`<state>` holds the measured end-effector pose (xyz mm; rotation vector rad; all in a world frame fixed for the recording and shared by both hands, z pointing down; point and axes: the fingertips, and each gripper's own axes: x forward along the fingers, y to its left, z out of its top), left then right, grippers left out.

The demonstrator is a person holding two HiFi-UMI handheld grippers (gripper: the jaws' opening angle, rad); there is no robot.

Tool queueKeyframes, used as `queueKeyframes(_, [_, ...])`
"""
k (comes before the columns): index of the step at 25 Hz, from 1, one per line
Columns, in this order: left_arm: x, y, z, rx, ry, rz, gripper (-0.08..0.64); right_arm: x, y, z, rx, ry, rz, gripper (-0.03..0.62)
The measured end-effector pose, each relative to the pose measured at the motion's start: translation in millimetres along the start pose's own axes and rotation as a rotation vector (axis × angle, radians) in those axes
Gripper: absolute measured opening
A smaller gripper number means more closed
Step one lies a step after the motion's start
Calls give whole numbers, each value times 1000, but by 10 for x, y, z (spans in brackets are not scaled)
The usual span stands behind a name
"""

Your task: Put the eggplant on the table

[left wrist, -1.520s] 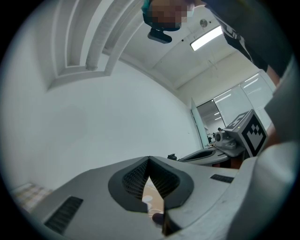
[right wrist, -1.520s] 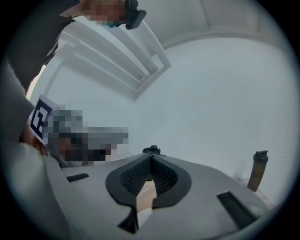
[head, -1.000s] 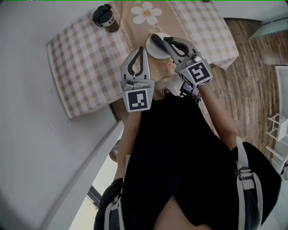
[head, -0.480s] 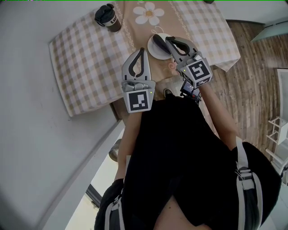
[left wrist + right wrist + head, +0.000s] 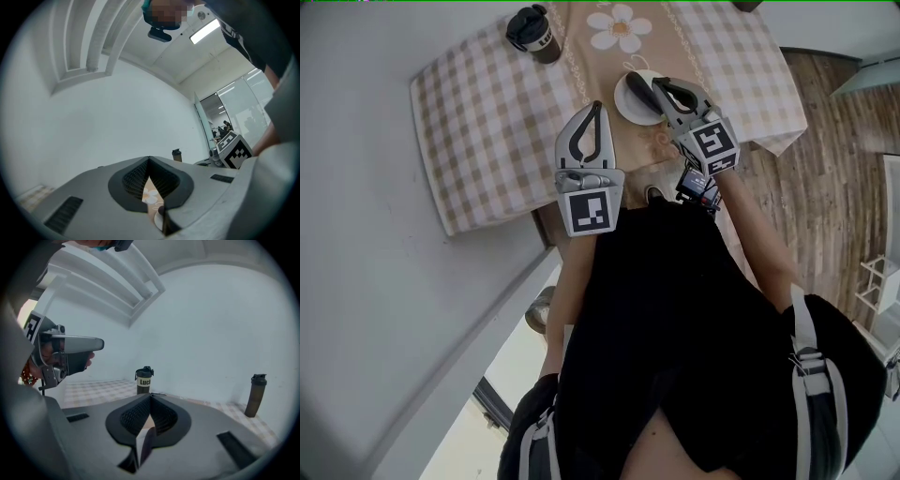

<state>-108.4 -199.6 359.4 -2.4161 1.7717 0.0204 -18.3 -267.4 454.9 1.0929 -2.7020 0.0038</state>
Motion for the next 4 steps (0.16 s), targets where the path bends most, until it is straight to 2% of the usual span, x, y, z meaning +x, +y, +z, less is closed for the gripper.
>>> queueKeyframes(4, [-17,4,-4,10,0,14,3,8,-19,-109,12,16,4,7])
